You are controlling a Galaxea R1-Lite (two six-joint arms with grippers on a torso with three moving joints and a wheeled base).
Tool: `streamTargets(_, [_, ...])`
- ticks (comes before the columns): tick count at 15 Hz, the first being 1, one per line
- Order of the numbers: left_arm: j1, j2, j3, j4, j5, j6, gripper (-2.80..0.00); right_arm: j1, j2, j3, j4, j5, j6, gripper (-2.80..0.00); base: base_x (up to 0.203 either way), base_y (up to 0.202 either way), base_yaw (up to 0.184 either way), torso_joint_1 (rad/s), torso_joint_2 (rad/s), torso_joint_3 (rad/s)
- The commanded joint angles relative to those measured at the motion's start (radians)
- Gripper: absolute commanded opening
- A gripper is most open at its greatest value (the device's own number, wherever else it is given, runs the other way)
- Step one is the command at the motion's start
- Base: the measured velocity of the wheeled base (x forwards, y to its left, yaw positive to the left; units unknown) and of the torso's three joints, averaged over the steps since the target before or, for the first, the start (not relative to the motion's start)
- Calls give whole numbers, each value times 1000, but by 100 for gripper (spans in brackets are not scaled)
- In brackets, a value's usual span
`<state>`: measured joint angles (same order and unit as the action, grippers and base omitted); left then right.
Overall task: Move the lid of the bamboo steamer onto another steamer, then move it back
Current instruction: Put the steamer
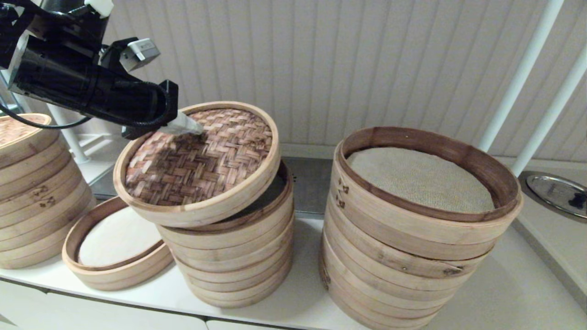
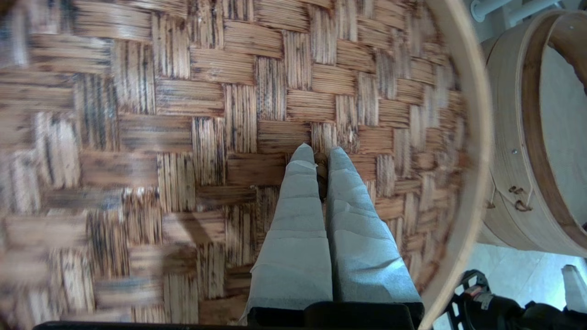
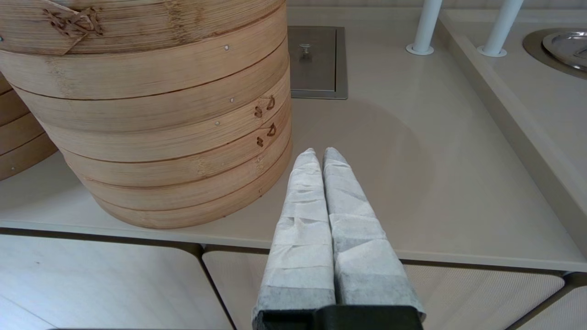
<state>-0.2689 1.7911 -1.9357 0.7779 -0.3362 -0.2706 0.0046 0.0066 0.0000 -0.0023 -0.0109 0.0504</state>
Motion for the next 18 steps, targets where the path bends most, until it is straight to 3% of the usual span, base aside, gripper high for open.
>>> streamTargets(1, [-4, 9, 0, 4, -1, -1, -280, 0, 0, 3, -1, 0, 0, -280, 0, 0, 0, 0, 0, 0])
streamTargets(18, [-13, 70, -2, -17, -15, -4, -280, 0, 0, 3, 1, 1, 0, -280, 0, 0, 0, 0, 0, 0])
